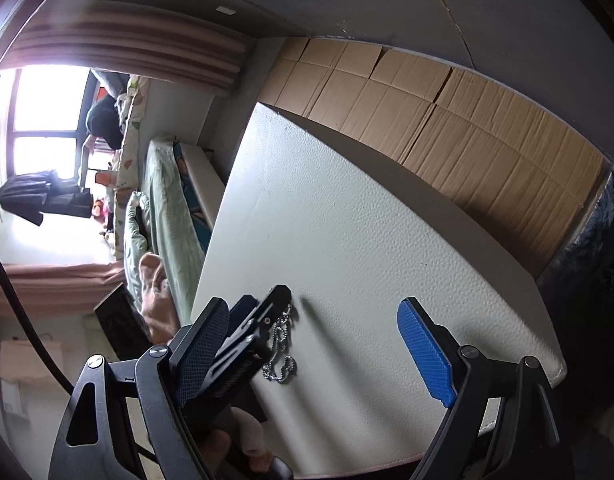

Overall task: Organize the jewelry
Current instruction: 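Close the left gripper on the silver chain pendant and lift it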

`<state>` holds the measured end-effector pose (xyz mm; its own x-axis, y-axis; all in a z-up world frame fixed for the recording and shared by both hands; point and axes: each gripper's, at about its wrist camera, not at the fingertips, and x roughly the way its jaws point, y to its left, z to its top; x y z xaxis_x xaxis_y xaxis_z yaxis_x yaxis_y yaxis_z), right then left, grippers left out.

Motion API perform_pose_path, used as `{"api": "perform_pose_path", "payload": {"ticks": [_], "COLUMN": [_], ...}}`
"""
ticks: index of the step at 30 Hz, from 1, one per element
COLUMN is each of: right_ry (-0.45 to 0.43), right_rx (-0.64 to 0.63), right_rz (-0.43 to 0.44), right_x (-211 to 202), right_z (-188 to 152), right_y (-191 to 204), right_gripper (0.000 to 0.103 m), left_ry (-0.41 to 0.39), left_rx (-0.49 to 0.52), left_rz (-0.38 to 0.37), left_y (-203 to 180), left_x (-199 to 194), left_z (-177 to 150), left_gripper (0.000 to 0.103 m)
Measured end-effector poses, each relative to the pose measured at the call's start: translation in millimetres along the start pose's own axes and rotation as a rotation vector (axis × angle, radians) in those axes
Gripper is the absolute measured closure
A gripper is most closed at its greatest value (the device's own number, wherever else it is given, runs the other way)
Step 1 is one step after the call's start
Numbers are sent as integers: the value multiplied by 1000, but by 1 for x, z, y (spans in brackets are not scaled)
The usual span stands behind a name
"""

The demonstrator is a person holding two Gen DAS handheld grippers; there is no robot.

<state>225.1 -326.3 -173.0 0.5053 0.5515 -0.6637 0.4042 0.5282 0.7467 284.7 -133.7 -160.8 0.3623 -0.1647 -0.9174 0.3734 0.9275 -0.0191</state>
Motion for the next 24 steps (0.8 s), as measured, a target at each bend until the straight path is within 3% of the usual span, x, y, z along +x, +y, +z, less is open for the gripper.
{"api": "perform_pose_path", "payload": {"ticks": [4,5,11,16,19,24], "right_ry": [3,5,6,19,26,30], "right_rx": [-4,-5,-3,-20,-26,-27], "right_rz": [-2,-4,-8,-11,-14,-22], "right_x": [0,1,2,6,9,10], "right_z": [0,0,0,-2,-3,-3], "right_y": [0,0,0,4,5,5], "right_gripper": [15,15,15,15,15,15], "left_ry": [8,12,45,68,67,56], "left_rx": [-44,-57,-163,-180,-142,-55], "left_rz": [7,2,-107,-165,-146,-46], "left_y": [16,20,45,49,43,27], "left_x": [-1,-1,-3,-4,-4,-3], "left_z": [0,-1,-4,-8,-9,-9], "left_gripper": [72,74,74,74,74,73]}}
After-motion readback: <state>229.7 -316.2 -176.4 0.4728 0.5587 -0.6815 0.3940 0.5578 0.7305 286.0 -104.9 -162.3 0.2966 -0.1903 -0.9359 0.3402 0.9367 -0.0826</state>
